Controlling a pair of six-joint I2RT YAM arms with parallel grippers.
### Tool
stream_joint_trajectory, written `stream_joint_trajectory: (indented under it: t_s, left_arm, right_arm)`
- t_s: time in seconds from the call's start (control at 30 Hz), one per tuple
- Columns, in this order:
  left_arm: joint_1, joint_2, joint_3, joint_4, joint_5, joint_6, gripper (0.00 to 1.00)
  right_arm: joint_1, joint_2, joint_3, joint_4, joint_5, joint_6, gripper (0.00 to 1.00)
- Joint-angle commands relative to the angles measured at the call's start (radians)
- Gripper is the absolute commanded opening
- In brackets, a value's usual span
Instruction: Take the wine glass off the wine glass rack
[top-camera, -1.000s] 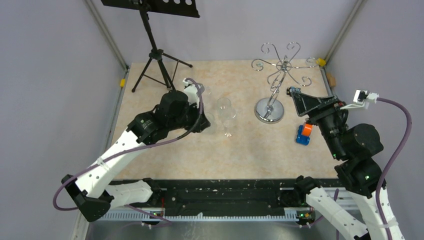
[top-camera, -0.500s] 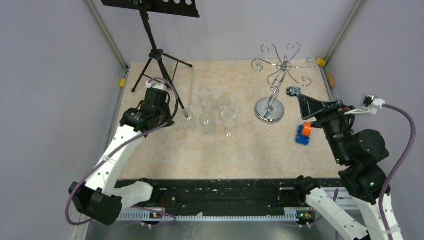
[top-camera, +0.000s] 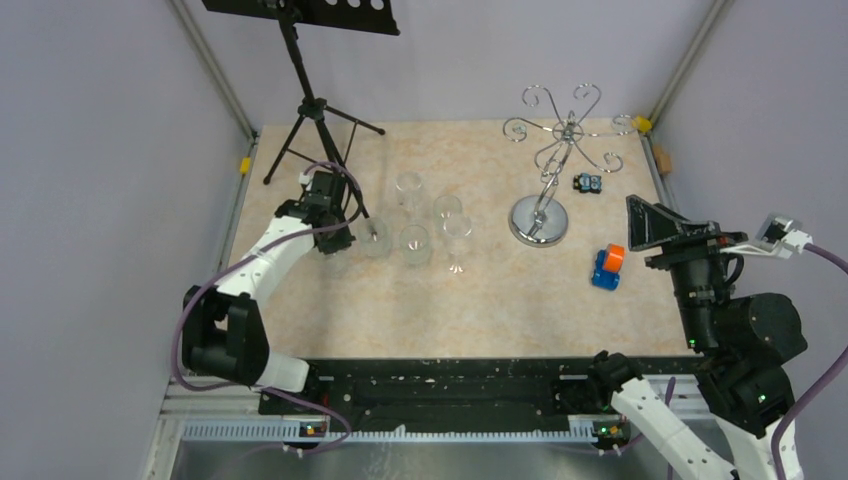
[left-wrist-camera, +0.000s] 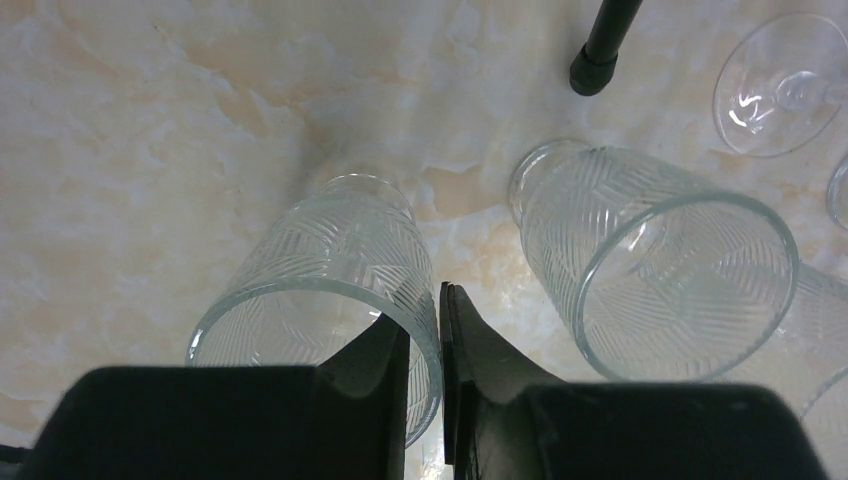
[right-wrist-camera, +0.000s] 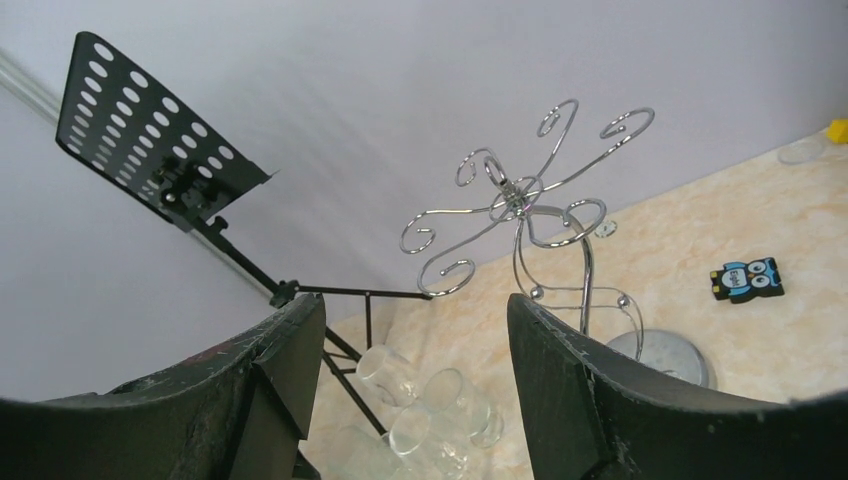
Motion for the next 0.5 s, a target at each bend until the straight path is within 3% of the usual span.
stream_joint_trajectory:
  t_s: [0.0,0.47]
  left_arm:
    - [0.015,0.025,0.018,0.115,-0.026,-0.015,0.0]
    - [0.042,0.097,0.018,0.205,-0.043,0.001,0.0]
  right_arm:
    - [0.008,-0.007,-0.008,0.026,0.037,-0.044,0.68]
    - [0.008,-0.002,-0.006,0.014,0.033,-0.048,0.68]
